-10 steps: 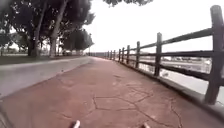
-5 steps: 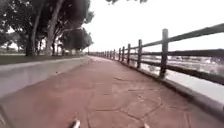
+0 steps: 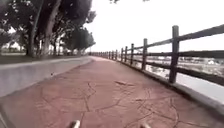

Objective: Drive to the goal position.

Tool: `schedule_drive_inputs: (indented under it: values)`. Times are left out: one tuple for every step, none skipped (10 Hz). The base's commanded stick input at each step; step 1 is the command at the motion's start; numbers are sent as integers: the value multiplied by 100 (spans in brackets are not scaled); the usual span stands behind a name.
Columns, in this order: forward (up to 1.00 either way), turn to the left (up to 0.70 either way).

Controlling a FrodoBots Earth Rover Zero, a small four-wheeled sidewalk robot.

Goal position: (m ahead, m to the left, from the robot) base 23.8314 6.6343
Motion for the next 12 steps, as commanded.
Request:
schedule_drive_inputs:
  values:
    - [70,1]
    - [70,0]
    - [70,0]
    - [70,0]
    - [70,2]
    - [70,0]
    - [70,0]
    - [70,4]
    - [70,15]
    - [70,34]
    - [70,16]
    - [70,1]
